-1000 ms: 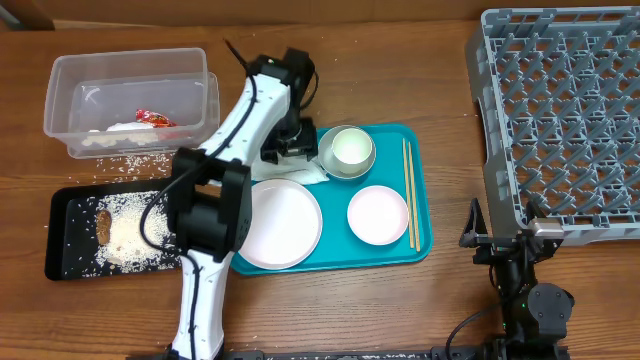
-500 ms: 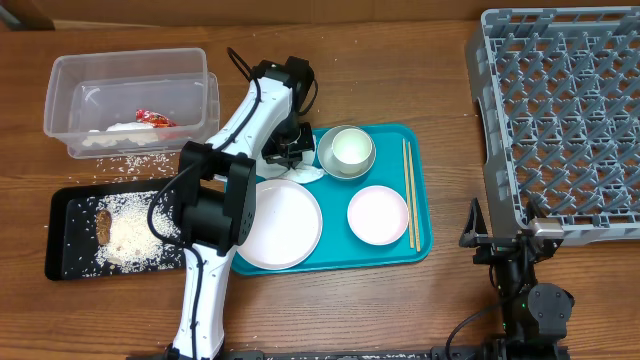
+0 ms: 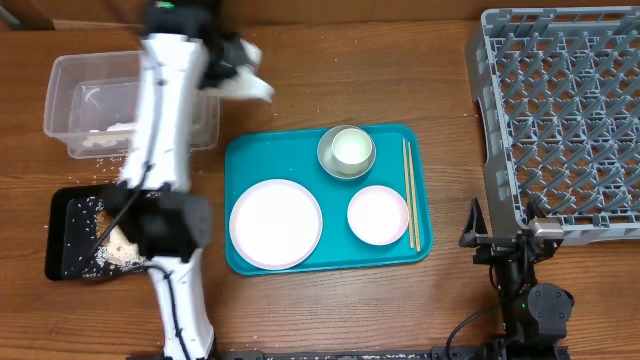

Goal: Sort waste into correct bins and load items into the dishwasher

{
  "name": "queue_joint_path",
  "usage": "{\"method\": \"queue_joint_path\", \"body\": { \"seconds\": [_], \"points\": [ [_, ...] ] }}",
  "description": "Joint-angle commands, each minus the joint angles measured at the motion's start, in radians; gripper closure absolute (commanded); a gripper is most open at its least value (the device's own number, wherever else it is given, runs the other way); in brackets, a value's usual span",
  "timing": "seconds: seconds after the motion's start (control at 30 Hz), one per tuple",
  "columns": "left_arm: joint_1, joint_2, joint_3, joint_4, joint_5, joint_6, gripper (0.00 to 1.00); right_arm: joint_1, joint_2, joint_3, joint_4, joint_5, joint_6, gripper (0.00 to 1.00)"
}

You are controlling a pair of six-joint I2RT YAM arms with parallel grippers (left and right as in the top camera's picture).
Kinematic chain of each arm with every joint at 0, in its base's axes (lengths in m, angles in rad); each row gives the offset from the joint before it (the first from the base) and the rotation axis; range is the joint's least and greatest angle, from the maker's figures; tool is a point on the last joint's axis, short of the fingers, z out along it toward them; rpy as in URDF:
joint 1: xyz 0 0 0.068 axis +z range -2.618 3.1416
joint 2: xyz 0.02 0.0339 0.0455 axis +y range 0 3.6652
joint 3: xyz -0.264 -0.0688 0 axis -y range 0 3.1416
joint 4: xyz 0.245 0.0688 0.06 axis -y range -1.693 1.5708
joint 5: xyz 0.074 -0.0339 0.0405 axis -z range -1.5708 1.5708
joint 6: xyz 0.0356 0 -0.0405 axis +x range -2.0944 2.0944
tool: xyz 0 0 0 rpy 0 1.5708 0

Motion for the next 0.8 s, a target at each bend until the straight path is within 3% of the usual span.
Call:
{"method": "queue_joint_path", "body": {
  "seconds": [0.0,0.17,0.27,0.3,0.37,0.4,0.53,0.77],
  "points": [
    [0.083,-0.051,0.028,-0.001,-0.084,-0.006,0.96,-0.003,-0.012,-0.010,0.006,0.009,-0.003,0.00],
    [0.192,-0.045,-0.004,-0.004,-0.111,-0.006,0.96,-0.003,-0.012,-0.010,0.006,0.009,-0.003,0.00],
    [0.240,-0.042,-0.036,-0.002,-0.108,-0.006,0.89,-0.003,-0.012,-0.010,0.006,0.009,-0.003,0.00],
    [0.251,-0.042,-0.048,0.002,-0.108,-0.006,0.76,-0.003,-0.012,-0.010,0.006,0.009,-0.003,0.00],
    [0.269,-0.041,-0.072,0.009,-0.107,-0.006,0.28,-0.003,-0.012,-0.010,0.006,0.009,-0.003,0.00],
    [0.276,-0.041,-0.083,0.008,-0.107,-0.006,0.14,-0.003,-0.012,-0.010,0.006,0.009,-0.003,0.00],
    [0.291,-0.041,-0.093,-0.046,-0.089,-0.005,0.12,-0.003,-0.012,-0.010,0.006,0.009,-0.003,0.00],
    [0.294,-0.085,-0.092,-0.125,-0.063,-0.006,0.18,-0.003,-0.012,-0.010,0.006,0.009,-0.003,0.00]
  ]
}}
